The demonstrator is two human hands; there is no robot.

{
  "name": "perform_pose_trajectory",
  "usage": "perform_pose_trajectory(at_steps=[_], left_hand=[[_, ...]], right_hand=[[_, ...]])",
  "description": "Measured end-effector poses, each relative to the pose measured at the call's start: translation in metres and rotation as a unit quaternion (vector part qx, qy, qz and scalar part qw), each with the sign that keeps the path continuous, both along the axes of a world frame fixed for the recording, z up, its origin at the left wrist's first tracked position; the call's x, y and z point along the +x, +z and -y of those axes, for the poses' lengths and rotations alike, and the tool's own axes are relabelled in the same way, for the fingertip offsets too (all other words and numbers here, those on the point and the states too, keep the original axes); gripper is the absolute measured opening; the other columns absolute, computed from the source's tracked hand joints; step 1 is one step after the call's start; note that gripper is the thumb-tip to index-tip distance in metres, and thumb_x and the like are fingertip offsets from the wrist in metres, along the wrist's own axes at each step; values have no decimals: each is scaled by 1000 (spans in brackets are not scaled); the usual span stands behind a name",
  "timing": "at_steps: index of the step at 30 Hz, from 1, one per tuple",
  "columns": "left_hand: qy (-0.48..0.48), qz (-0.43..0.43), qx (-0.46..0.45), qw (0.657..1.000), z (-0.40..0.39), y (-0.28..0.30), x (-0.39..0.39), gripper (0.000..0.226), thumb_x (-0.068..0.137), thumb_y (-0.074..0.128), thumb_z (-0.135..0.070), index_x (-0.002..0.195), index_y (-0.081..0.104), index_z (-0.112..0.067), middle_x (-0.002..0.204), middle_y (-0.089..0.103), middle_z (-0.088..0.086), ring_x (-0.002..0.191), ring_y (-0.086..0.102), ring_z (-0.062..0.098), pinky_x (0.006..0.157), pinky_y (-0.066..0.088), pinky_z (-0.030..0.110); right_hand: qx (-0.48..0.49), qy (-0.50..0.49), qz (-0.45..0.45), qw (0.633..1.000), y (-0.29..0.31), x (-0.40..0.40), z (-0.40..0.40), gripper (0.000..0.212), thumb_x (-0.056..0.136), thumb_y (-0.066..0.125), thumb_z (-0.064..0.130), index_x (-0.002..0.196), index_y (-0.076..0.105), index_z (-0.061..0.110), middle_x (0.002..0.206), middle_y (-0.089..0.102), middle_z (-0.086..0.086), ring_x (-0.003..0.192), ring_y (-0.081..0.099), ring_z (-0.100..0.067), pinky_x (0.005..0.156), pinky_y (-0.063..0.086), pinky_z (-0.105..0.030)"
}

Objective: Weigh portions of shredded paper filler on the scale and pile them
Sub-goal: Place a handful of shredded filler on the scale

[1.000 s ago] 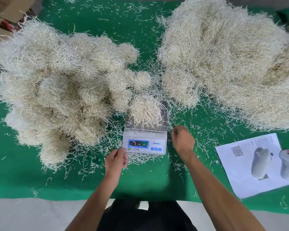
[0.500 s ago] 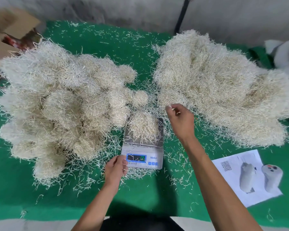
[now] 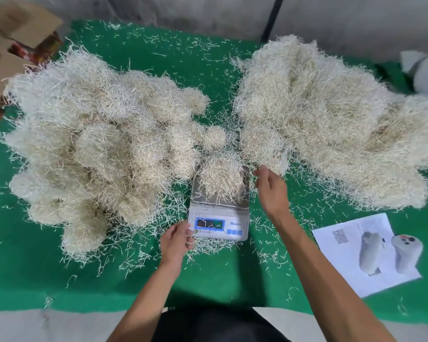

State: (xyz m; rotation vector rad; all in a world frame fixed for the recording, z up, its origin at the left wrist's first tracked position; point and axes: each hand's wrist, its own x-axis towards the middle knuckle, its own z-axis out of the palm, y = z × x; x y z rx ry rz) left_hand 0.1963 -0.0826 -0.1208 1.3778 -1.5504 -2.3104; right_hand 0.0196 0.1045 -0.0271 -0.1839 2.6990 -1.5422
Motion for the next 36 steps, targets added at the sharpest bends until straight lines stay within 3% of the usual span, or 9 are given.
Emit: perform_pose_trajectory(at_steps=[4,8,19,23,27,31,33,34,36], left_hand=[[4,6,0,1000,1,-1,0,14,95,64,-19,102,69,-7,84,67,7,61,58,11,58,50,24],[-1,15,-9,1000,0,0,-2,12,96,63,-19,101,70,-10,88,67,8,67,59,14,62,51,27],[-12,4,-21,1000,8,12,-22,14,97,62,-17,101,69,-7,90,64,10,70,57,16,61,49,28],[-37,-9,-86,996,18,22,-42,14,99,59,-21,102,68,-10,97,69,12,72,61,15,63,52,25],[-60,-11,-163,985,27,43,-76,25,101,55,-37,109,59,-14,104,67,7,88,70,20,61,57,20],[-119,45,-162,978,27,74,-121,67,85,47,-80,124,47,-25,106,59,-2,73,74,13,55,57,31],[-179,54,-174,967,21,89,-145,84,79,36,-91,137,43,-30,120,55,-8,90,73,16,65,57,34],[-206,48,-173,962,17,94,-159,90,80,31,-92,144,41,-29,131,52,-6,111,66,24,79,59,43],[-236,32,-144,961,9,101,-180,83,89,27,-83,151,37,-29,154,41,5,136,47,31,106,45,53]], right_hand=[[15,-6,39,999,-8,4,-1,46,113,34,39,105,72,15,72,62,-15,53,50,-12,49,44,-33],[-57,-34,127,990,-17,4,-1,40,110,44,35,105,72,9,77,58,-10,42,34,-2,42,31,-20],[-77,-40,152,985,-23,-8,6,29,109,47,35,98,73,25,78,64,-2,50,43,-4,49,38,-24],[-75,-49,167,982,-28,-24,15,28,107,52,31,90,70,19,87,73,-15,52,44,-13,49,36,-25],[-30,-52,151,987,-29,-39,25,44,109,43,48,84,62,18,64,59,-4,35,34,-6,39,36,-21],[95,31,168,981,-32,-51,46,60,104,33,66,84,59,16,62,58,5,43,52,-7,42,45,-18],[130,57,187,972,-35,-51,61,60,106,38,58,121,60,5,73,65,2,57,62,-9,52,54,-22],[122,64,198,970,-37,-51,71,61,107,40,53,138,53,1,82,69,-4,67,67,-13,69,62,-29],[79,73,234,966,-35,-49,92,66,108,46,40,159,28,3,134,64,-22,120,65,-26,109,50,-40]])
